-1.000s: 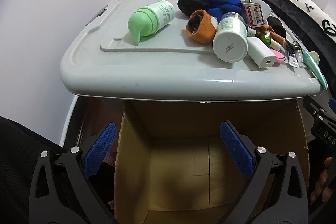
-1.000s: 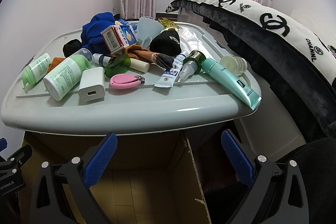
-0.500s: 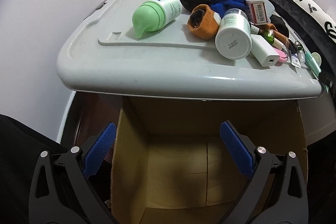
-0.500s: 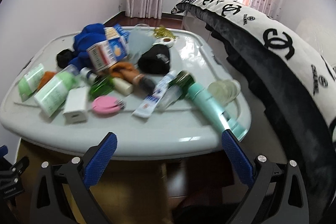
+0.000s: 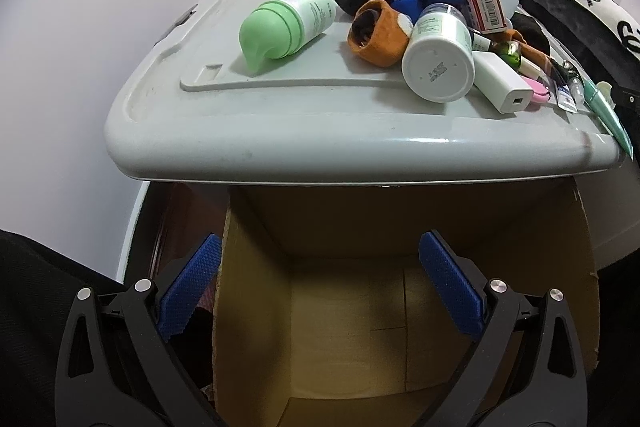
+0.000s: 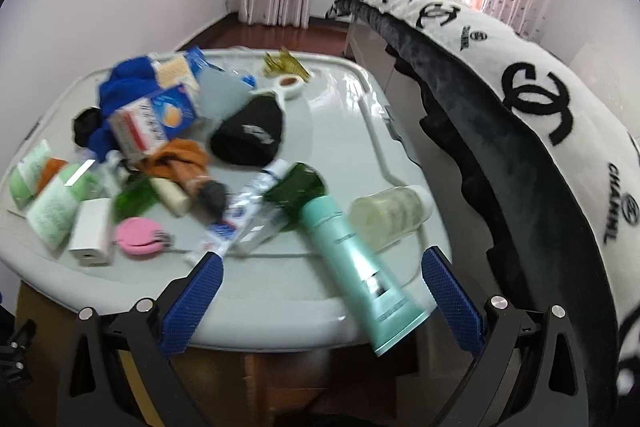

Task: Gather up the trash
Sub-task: 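Grasp the teal tube with the right tool while the left tool reaches for the green-capped bottle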

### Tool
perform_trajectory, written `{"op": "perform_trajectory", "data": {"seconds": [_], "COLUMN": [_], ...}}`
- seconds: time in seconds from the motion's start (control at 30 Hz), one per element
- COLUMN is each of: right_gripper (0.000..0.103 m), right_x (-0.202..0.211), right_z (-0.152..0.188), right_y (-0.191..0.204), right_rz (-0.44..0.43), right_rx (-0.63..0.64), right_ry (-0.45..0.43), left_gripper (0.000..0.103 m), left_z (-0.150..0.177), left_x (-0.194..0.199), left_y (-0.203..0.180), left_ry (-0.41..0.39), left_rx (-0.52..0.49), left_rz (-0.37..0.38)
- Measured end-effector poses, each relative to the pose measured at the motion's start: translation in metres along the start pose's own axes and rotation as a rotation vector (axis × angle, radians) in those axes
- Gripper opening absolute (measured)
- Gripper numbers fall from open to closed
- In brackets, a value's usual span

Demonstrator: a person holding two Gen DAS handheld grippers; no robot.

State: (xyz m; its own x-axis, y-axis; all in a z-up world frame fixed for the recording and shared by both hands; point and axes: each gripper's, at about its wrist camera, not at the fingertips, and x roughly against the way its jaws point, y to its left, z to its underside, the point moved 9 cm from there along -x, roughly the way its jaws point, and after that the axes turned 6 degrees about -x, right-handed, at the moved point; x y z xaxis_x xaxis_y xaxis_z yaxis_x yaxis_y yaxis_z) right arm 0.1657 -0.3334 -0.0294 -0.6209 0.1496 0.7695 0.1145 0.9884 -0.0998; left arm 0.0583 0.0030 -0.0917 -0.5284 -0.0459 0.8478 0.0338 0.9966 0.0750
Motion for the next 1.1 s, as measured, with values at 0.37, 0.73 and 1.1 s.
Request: {"op": "perform_trajectory", "data": {"seconds": [0.37, 0.73, 1.1], "right_gripper": [0.097, 0.033, 0.034], "right_x": [-0.077, -0.046, -0.007], "right_z": [0.012, 0.024, -0.006], "right_y": [0.005, -0.004, 0.017], "right_rz": [-0.147, -0.209, -0.412], "right_rx": [0.066, -0.026, -0.161], "right_ry": [0.27, 0.235, 0.121], "left_gripper": [0.097, 0.097, 0.097], "left_z": [0.003, -0.004, -0.114], "left_x": [-0.002, 0.009, 0.015], "left_y": [-0.003, -0.004, -0.084], "left_ry": [0.005, -0.027, -0.092], "left_rx": [-0.018, -0.013, -0.269], "left_rz": [-0.017, -0.015, 0.148]}}
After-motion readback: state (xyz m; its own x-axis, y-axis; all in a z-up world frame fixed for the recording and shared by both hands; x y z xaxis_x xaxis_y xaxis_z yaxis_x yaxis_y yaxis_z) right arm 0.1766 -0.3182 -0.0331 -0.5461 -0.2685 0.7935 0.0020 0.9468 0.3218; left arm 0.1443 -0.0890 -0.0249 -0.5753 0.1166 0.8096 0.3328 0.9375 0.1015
